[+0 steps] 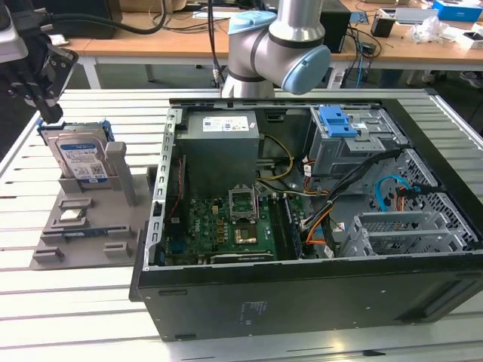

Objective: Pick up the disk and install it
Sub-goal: 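Reach for the disk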

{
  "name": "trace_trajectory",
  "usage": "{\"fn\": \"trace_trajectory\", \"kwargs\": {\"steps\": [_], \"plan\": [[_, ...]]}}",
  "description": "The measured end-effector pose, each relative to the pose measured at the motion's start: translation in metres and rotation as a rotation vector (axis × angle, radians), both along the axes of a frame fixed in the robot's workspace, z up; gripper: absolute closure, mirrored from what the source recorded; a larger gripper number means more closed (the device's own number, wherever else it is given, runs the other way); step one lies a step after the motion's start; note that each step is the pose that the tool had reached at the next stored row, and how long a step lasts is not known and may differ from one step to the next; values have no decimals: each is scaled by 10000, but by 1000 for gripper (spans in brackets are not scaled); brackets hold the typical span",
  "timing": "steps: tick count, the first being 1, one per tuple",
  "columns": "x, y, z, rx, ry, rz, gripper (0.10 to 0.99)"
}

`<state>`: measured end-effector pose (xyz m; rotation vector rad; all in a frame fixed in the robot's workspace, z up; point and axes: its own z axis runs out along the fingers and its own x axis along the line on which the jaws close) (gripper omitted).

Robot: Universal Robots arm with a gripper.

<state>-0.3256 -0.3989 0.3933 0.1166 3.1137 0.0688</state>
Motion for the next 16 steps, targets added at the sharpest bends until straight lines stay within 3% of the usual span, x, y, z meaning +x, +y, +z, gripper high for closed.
{"fn": "trace_trajectory", "kwargs": {"steps": [16], "plan": [[-199, 16, -1, 1, -2, 1, 980]]}}
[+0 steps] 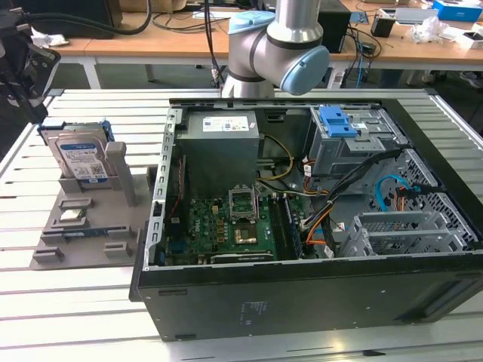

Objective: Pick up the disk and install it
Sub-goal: 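Reach for the disk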

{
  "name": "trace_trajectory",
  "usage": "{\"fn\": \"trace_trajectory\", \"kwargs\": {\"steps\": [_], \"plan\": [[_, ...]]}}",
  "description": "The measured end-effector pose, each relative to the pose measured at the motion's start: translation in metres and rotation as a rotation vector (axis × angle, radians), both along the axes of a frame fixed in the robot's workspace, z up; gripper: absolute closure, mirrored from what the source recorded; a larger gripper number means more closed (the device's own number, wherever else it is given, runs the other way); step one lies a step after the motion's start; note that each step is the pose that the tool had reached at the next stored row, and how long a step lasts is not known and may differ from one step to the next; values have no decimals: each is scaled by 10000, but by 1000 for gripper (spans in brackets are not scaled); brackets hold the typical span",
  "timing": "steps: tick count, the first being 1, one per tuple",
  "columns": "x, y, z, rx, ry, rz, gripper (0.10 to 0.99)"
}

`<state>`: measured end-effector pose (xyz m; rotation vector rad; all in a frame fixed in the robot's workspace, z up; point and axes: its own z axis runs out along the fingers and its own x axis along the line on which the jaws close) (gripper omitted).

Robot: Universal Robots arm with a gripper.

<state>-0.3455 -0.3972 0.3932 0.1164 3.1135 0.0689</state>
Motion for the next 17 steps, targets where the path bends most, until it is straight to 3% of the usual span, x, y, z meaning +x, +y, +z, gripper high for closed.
{"fn": "trace_trajectory", "kwargs": {"steps": [2, 8, 13, 17], "plan": [[-7, 43, 1, 0, 2, -2, 980], [-138, 64, 0, 0, 1, -1, 980], [-222, 132, 1, -7, 2, -2, 980], [-245, 168, 0, -10, 1, -1, 980]]}}
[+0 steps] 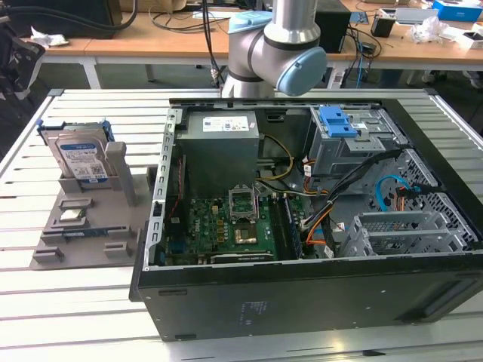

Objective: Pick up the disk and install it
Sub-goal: 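Reach for the disk, then pick up the disk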

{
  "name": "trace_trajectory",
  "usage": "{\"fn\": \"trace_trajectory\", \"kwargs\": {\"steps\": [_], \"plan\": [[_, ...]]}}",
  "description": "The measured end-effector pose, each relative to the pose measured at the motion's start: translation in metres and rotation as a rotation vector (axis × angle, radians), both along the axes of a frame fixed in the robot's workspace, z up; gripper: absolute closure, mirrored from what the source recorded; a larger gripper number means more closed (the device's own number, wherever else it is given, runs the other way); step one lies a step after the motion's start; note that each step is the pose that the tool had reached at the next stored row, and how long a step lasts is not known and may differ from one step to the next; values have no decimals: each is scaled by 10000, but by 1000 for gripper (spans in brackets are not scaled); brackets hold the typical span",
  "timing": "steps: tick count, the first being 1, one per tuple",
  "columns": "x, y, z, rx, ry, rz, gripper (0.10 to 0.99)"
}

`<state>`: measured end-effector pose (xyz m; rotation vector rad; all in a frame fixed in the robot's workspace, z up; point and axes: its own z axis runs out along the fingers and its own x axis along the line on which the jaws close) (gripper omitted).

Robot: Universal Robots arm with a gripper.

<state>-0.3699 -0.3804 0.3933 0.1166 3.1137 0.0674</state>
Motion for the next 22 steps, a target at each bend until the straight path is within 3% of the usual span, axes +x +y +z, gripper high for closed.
{"fn": "trace_trajectory", "kwargs": {"steps": [15, 22], "plan": [[0, 4, 0, 0, 1, 1, 980], [0, 5, 0, -1, 0, 1009, 980]]}}
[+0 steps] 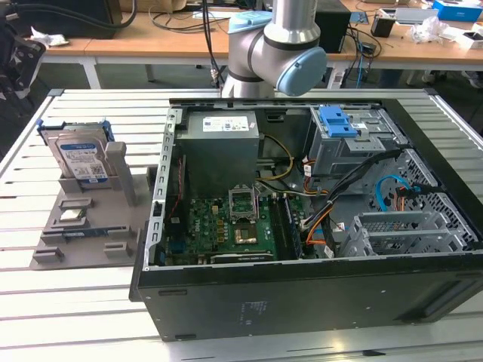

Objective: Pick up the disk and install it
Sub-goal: 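Pick up the disk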

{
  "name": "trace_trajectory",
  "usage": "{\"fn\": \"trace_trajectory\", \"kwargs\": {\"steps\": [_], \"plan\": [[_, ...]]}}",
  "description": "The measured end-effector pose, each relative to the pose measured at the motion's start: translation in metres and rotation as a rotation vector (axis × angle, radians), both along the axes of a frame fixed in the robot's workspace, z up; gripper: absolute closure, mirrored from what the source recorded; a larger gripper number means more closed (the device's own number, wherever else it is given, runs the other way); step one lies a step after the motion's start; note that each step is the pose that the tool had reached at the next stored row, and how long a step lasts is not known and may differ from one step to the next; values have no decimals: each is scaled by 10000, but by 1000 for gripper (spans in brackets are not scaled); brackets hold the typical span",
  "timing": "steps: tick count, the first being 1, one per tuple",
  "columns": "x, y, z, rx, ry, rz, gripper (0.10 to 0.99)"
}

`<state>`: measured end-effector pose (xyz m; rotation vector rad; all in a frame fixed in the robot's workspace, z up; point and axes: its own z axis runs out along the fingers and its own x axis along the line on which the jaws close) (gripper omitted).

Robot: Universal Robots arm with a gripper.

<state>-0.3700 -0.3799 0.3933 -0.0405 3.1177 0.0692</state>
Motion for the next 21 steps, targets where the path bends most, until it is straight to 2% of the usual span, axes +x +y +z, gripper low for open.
{"fn": "trace_trajectory", "kwargs": {"steps": [5, 11, 21], "plan": [[0, 0, 0, 0, 0, 618, 980], [0, 0, 0, 0, 0, 2067, 980], [0, 0, 0, 0, 0, 3300, 980]]}}
